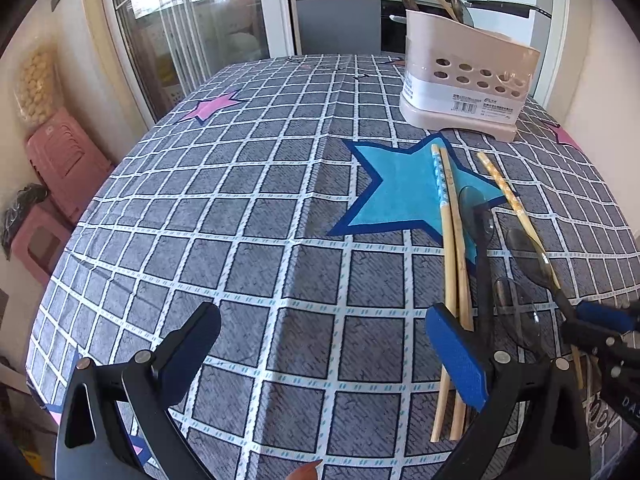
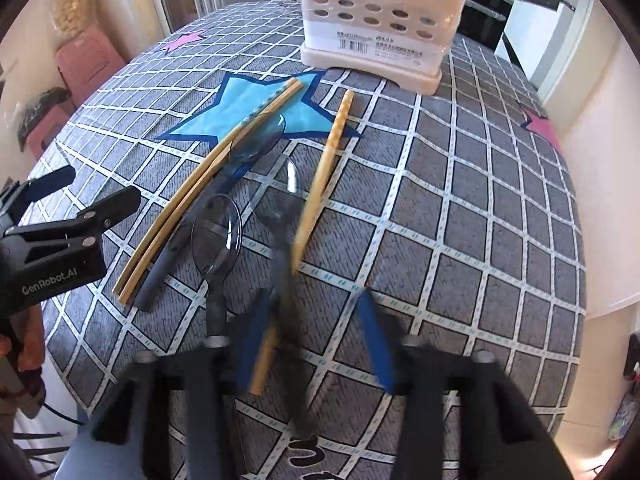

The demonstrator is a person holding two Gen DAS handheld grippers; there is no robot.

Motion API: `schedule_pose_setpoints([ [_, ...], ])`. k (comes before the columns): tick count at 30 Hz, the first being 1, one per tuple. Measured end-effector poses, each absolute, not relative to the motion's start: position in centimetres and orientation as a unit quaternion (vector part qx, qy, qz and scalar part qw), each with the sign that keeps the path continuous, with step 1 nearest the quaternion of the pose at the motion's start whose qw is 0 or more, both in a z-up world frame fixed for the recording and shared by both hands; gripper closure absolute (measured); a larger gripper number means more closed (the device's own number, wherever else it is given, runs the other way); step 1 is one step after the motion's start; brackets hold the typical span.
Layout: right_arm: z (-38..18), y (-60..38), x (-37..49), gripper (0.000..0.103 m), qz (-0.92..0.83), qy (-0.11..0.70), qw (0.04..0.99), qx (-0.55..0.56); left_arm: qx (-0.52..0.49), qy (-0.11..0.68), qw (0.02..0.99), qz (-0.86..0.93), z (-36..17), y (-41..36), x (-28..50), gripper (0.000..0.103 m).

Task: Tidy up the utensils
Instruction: 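Grasp a dark spoon with the right tool while the left lowers toward a blue-dotted chopstick, then grasp the blue-dotted chopstick with the left tool while the right lifts the spoon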

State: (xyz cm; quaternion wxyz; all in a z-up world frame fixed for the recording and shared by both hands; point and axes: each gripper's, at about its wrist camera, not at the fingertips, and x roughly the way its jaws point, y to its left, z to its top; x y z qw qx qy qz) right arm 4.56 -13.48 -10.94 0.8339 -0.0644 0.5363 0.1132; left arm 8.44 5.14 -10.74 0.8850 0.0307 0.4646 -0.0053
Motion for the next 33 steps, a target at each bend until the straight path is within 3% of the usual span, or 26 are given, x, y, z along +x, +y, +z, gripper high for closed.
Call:
schedule_pose_setpoints([
  [2,-10.8,-13.8,4.6,0.091,0.118,0.537,0.834,-0.05,0.031,0.469,0.882,-0.019,-10.7,4.8,8.8,0.0],
  [15,-9.7,-21.2,6.0,0.091,0.077,0.526,0.846,0.041,0.042,0.495,0.865,-0.065,-11.5,3.2,11.7,0.0],
  [33,-11.1,-22.8,6.8,0.09,0.063,0.539,0.839,0.044,0.043,0.515,0.853,-0.069,-12.3,3.1,14.4,0.0],
])
